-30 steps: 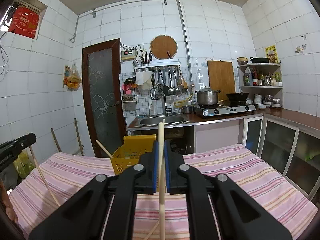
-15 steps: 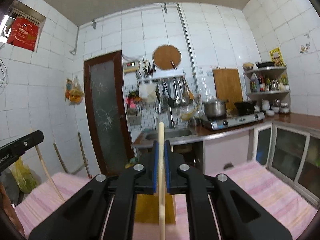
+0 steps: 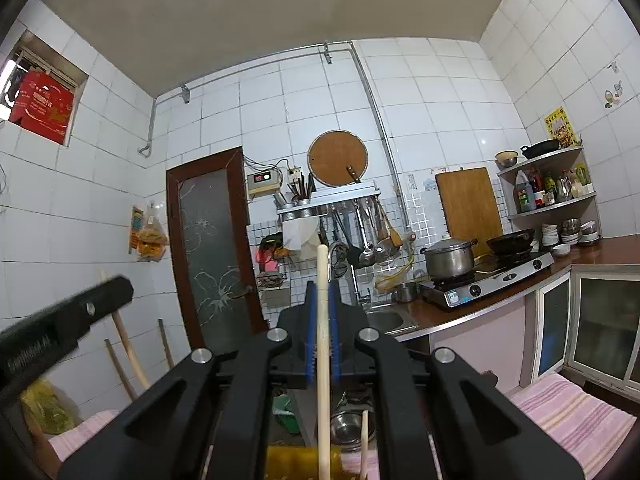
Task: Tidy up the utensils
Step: 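Lower both chopsticks into the yellow holder and open both tools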
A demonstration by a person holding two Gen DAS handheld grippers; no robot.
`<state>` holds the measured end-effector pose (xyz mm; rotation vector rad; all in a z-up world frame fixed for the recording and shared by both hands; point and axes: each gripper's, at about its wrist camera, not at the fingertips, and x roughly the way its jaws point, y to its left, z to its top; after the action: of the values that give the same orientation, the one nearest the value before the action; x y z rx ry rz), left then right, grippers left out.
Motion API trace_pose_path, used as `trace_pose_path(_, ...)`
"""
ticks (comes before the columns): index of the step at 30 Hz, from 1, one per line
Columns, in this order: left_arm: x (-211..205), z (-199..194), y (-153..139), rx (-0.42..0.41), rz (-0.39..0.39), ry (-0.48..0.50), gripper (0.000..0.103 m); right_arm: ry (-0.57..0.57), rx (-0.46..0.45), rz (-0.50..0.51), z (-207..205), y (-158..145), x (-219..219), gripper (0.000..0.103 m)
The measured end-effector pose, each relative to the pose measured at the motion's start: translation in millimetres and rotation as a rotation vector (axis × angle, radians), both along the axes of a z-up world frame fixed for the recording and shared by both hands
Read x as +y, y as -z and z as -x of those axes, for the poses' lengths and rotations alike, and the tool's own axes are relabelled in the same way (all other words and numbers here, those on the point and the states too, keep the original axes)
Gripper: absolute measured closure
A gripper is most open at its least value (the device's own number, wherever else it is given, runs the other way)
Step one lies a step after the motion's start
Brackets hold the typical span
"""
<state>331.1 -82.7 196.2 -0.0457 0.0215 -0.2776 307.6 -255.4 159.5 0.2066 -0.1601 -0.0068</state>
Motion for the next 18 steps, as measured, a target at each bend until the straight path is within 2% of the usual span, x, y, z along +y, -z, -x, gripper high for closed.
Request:
trace_pose_path(6, -6.0, -37.9, 46.6, 0.067, -0.017, -0.020, 0.099, -0.004, -0.001, -0.001, -30.3, 25.3, -10.3, 0.097)
trace_pose_path(11, -3.2, -51.4, 76.7, 0.110, -0.042, -0.036, 0.099, -0.019, 0.037, 0.022, -42.0, 48.6, -9.7, 0.097)
trace_pose_path(14, -0.1, -49.9, 85.2, 0.118, -0.055, -0.044, 0.099, -0.023, 0.059, 0.057, -38.7, 60.4, -5.9, 0.097)
trace_pose_path(17, 6.5, -50.1, 85.1, 0.154, -0.034, -0.029, 0.099, -0.027, 0.106, 0.079, -34.6, 70.0, -4.9, 0.097)
trace_pose_path(18, 9.4, -49.3, 83.1, 0.170, -0.027, -0.020, 0.096, -0.029, 0.126, 0.085, -34.0, 70.7, -5.1, 0.096)
